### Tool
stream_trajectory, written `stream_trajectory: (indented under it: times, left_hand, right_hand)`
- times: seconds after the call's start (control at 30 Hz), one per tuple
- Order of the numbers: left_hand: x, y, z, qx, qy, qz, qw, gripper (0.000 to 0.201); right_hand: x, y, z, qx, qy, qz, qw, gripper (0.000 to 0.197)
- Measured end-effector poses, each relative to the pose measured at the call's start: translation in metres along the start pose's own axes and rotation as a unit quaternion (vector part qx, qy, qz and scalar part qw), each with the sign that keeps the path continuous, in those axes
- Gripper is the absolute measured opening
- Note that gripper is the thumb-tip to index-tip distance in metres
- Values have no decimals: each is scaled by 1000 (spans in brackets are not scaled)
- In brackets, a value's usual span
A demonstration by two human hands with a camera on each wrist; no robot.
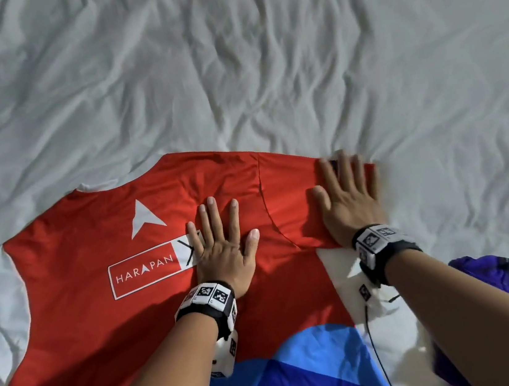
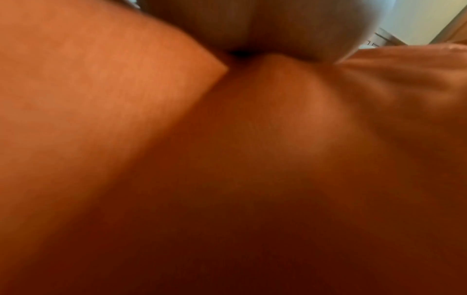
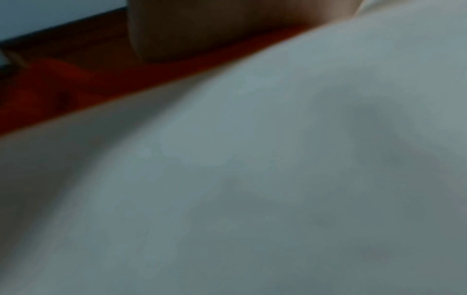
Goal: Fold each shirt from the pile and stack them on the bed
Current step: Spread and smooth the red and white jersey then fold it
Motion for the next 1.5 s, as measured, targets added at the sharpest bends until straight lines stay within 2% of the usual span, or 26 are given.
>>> stream_trajectory:
  times: [0.07, 0.13, 0.17, 0.23, 0.27, 0.3, 0.33, 0.43, 0.5, 0.53, 0.6, 0.7, 0.8, 0.9, 1.0, 1.07, 1.13, 1.17, 1.23, 1.37, 1.47, 1.5]
  left_hand:
    - [1, 0, -1, 3, -1, -1, 1000, 71]
    - [1, 1, 0, 8, -2, -1, 1000, 71]
    - [2, 2, 1, 9, -4, -1, 1000, 71]
    - [3, 2, 1, 10, -11, 5, 1000, 72]
    - [5, 2, 1, 9, -16, 6, 1000, 72]
    - [6, 3, 0, 8, -21, 1, 1000, 71]
    - [8, 3, 1, 7, -28, -10, 1000, 71]
    - [13, 2, 4, 7, -71, -35, 997, 71]
    - [22, 1, 6, -8, -105, -73, 992, 72]
    - [28, 1, 5, -17, -112, -107, 988, 73]
    - [45, -2, -1, -37, -64, -173, 982, 72]
    - [77, -22, -29, -29, 70, -229, 970, 61]
    - [100, -77, -68, 35, 168, -225, 959, 39]
    - [116, -155, -109, 149, 231, -184, 944, 32]
    - [127, -235, -147, 315, 212, -140, 915, 39]
    - [130, -280, -167, 424, 164, -162, 876, 51]
    - [129, -315, -180, 493, 127, -224, 831, 66]
    - [127, -327, -183, 500, 120, -255, 819, 73]
    - [121, -341, -181, 474, 115, -308, 817, 78]
    - [124, -347, -161, 429, 110, -383, 811, 59]
    - [125, -349, -148, 389, 71, -369, 842, 55]
    - [125, -351, -147, 381, 74, -364, 847, 48]
  right_hand:
    - [7, 24, 2, -91, -7, 22, 996, 64]
    - [17, 26, -1, -136, 13, 31, 990, 67]
    - [22, 17, -5, -114, 39, 41, 992, 68]
    - [27, -10, -21, 6, 63, 65, 996, 66]
    - [21, -20, -30, 61, 51, 63, 995, 65]
    - [13, -24, -37, 83, 26, 53, 995, 64]
    - [6, -20, -41, 70, 3, 42, 997, 63]
    - [-2, 12, -35, -44, -22, 35, 998, 65]
    - [8, 20, -34, -84, -9, 39, 996, 68]
    - [13, 15, -38, -80, 8, 38, 996, 69]
    - [21, -11, -50, -25, 41, 42, 998, 69]
    - [23, -72, -78, 48, 32, 77, 995, 66]
    - [12, -138, -106, 118, 16, 96, 988, 65]
    - [-11, -207, -129, 194, -7, 88, 977, 67]
    - [-34, -276, -152, 244, -31, 82, 966, 72]
    - [-51, -316, -167, 275, -49, 68, 958, 70]
    - [-67, -351, -181, 305, -72, 54, 948, 69]
    - [-75, -365, -187, 315, -83, 42, 945, 68]
    - [-85, -387, -193, 316, -92, 19, 944, 68]
    - [-97, -415, -190, 279, -70, -11, 958, 73]
    - [-106, -429, -187, 251, -62, -24, 966, 74]
    - [-108, -434, -186, 240, -59, -24, 969, 72]
Point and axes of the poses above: each hand's wrist, its own z-axis towards the middle knuckle, its own x-axis out of the back of the hand, y = z × x, the point moved 2 cm from there along z, towards the middle knuckle, and after that the axes turned 8 degrees about -x, right-handed, at the moved point
